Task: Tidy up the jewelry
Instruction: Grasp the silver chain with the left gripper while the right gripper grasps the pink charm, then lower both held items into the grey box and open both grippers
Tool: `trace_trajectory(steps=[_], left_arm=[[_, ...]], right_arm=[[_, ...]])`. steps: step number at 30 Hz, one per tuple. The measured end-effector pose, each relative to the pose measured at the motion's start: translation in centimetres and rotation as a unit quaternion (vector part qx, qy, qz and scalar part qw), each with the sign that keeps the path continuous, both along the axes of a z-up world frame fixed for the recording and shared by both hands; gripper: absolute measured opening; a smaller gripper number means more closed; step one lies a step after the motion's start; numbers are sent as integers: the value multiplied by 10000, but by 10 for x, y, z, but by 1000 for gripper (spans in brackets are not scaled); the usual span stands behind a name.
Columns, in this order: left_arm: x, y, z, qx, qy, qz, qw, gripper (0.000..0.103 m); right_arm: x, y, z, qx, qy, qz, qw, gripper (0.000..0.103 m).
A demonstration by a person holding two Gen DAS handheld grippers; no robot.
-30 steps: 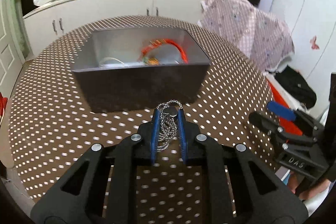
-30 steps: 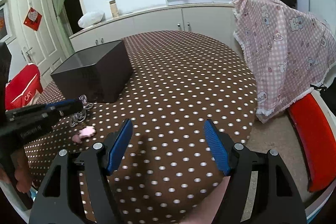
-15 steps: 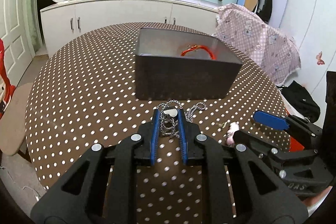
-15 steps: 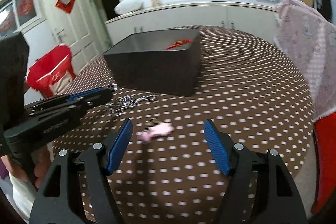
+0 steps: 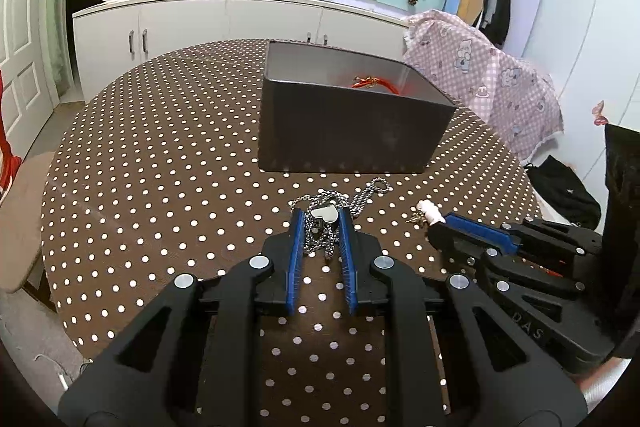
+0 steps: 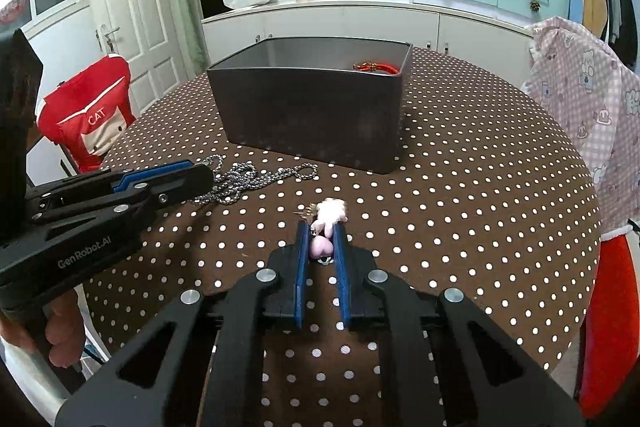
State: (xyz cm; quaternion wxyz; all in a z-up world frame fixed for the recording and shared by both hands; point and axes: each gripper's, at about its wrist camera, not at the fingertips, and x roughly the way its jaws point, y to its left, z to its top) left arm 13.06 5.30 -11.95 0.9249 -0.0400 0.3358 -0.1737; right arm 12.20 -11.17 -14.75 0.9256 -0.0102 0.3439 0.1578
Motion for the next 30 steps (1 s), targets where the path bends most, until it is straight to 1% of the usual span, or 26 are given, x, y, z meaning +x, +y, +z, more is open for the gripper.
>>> trace_trajectory(steps=[8, 11, 14, 20, 25, 30], left_arm=[[0, -3, 7, -53, -108, 11, 9999, 18], [2, -3, 13, -109, -138, 8, 9998, 18], [3, -4, 21, -130, -257, 2, 9996, 18], [7, -3, 47, -231, -570, -65, 9981, 18], [10, 1, 71, -430, -845, -149, 9954, 18], [10, -2, 97, -414, -1205, -146, 9917, 18]], right_arm=[[1, -4, 8, 56, -79, -21, 10000, 11], [2, -8, 16, 75, -191, -56, 9998, 11], [3, -13, 24, 76, -331, -173, 9993, 11], [7, -19, 44, 71, -661, -260, 9974, 11], [13, -27, 65, 106, -959, -345, 9947, 11], [19, -33, 87, 119, -1258, -318, 9915, 11]])
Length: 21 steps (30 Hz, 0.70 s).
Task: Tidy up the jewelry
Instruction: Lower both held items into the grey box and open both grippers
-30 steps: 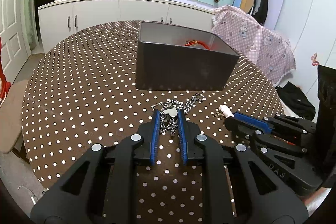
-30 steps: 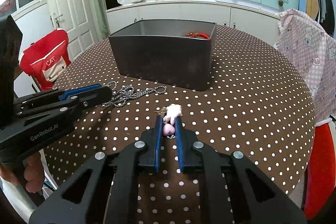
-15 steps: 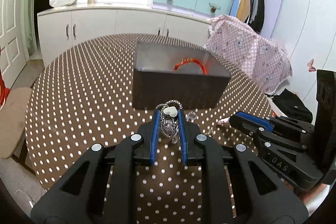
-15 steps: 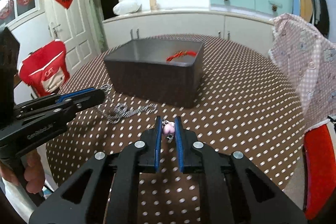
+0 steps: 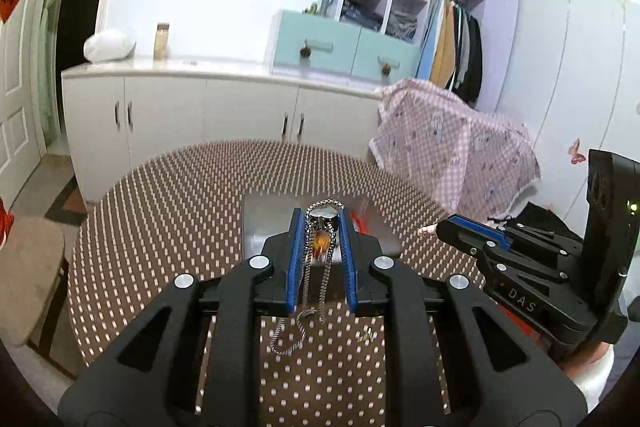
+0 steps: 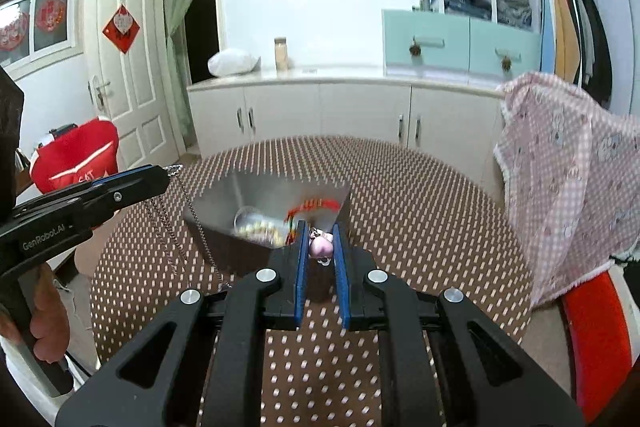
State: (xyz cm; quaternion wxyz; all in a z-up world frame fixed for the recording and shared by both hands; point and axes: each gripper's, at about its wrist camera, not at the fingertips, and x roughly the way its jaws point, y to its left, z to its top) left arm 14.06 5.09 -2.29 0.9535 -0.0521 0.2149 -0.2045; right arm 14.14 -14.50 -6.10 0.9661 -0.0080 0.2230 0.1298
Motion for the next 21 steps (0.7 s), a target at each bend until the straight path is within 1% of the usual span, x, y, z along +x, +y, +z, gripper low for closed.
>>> trace_trajectory(steps=[6, 8, 15, 18, 21], left_arm=[[-1, -8, 28, 20, -416, 4, 9991, 18], [1, -12, 36, 45, -488, 64, 9988, 18], [1, -20, 66, 63, -917, 104, 9957, 18], [3, -27, 71, 91, -991, 111, 9950, 18], [10, -29, 65, 103, -900, 135, 9958, 18]], right_arm=[[8, -6, 22, 40, -307, 35, 9995, 11], [9, -6, 28, 1, -404, 23, 9992, 11], [19, -6, 47, 62, -571, 151, 9982, 11], [23, -4, 51, 97, -573, 268, 9979, 11], [29, -1, 48, 142, -485, 396, 9979, 11]])
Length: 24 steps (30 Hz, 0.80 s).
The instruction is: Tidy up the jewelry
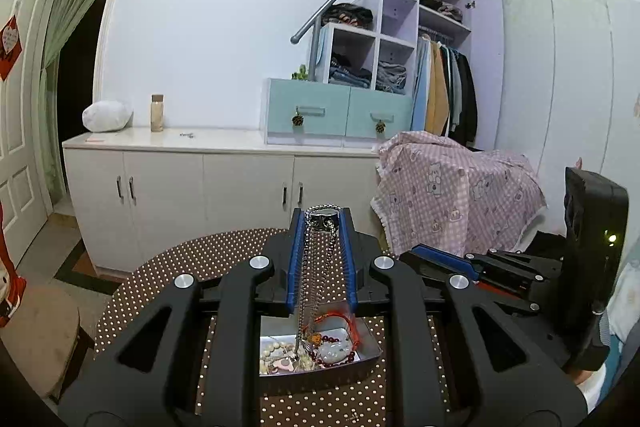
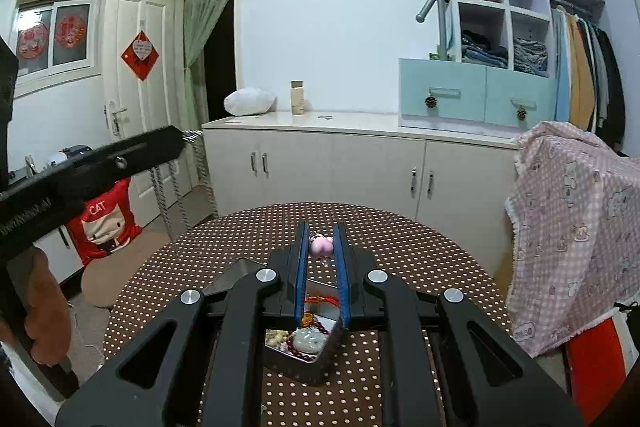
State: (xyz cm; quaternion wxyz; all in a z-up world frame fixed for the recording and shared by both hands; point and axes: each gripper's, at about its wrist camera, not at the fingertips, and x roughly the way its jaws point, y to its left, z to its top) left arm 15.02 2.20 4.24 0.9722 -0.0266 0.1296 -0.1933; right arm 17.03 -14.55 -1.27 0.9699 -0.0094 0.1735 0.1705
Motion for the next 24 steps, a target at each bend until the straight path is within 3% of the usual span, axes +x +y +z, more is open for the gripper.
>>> trace_trajectory(steps=[8, 9, 10, 11, 12, 14, 17, 24], left_arm=[[31, -6, -45, 212, 813, 124, 9964, 18], [34, -7, -50, 272, 905, 164, 9954, 19], [37, -7, -54, 318, 988, 208, 9944, 19], [38, -6, -56, 347, 1037, 220, 9938, 31], [40, -5, -58, 376, 1092, 259, 9930, 56], [41, 4, -60, 286, 1043, 484, 9930, 72], [40, 16, -58, 27, 1084, 363, 9934, 72], [37, 20, -63, 138, 1121, 481, 9924, 72]], right_arm=[[15, 9, -15, 128, 379, 273, 9988, 12], [15, 9, -14, 111, 393, 297, 9987, 13], [16, 9, -13, 99, 398, 294, 9987, 23], [16, 9, -12, 93, 390, 269, 9988, 29], [15, 7, -11, 107, 361, 185, 9991, 39], [12, 1, -9, 173, 342, 136, 9992, 44], [13, -4, -10, 153, 352, 24, 9993, 47], [9, -5, -14, 144, 449, -54, 9989, 49]])
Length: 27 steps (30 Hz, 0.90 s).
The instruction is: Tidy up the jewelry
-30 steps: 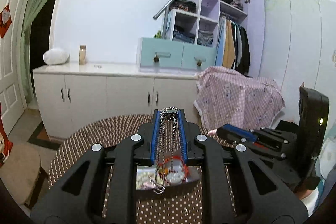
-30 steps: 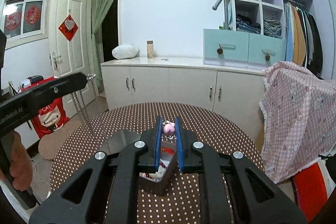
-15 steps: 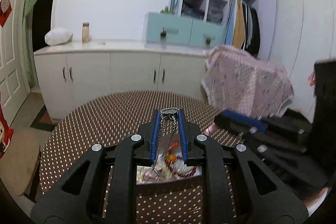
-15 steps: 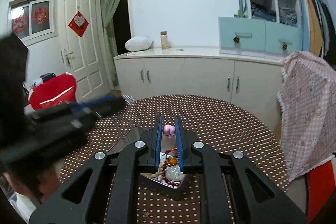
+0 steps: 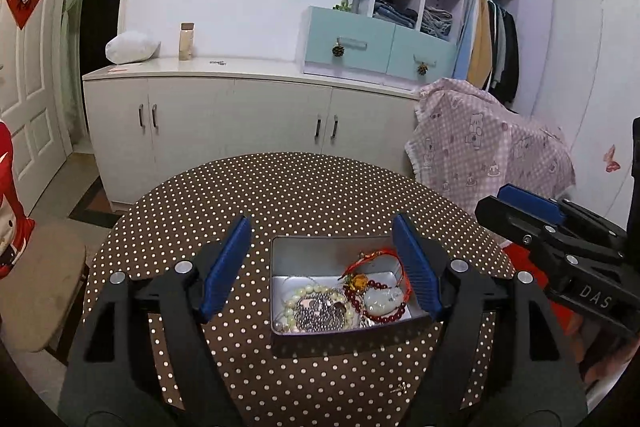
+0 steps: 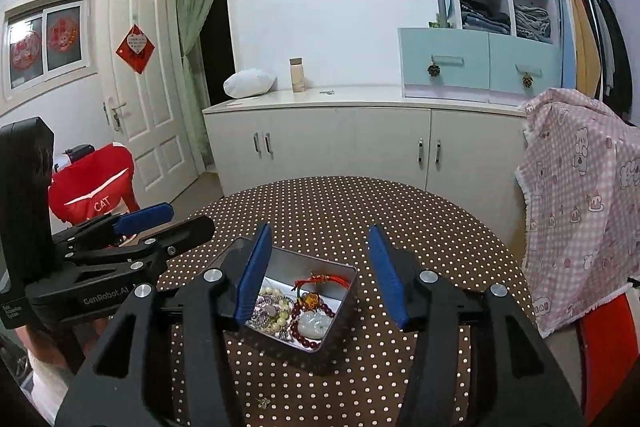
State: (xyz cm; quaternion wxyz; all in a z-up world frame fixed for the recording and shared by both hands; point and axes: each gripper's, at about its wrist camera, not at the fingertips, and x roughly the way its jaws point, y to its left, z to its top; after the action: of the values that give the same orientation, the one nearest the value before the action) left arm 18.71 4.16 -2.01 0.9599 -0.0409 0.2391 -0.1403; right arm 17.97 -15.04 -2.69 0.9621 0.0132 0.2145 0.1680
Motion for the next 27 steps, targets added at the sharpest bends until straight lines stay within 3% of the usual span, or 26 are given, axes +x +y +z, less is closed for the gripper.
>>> trace_trajectory(steps=[12, 21, 27], left_arm=[[-5, 9, -10, 141, 174, 199, 9996, 74], [13, 25, -28, 99, 752, 508, 9958, 74], [30, 27, -41, -11, 1107, 414, 9930, 73]], right_arm=[[-15, 2, -14, -97, 162, -32, 9998, 51], [-26, 7, -59, -31, 793, 75, 9968, 51], [-30, 19, -89, -25, 1285, 381, 9910, 51]])
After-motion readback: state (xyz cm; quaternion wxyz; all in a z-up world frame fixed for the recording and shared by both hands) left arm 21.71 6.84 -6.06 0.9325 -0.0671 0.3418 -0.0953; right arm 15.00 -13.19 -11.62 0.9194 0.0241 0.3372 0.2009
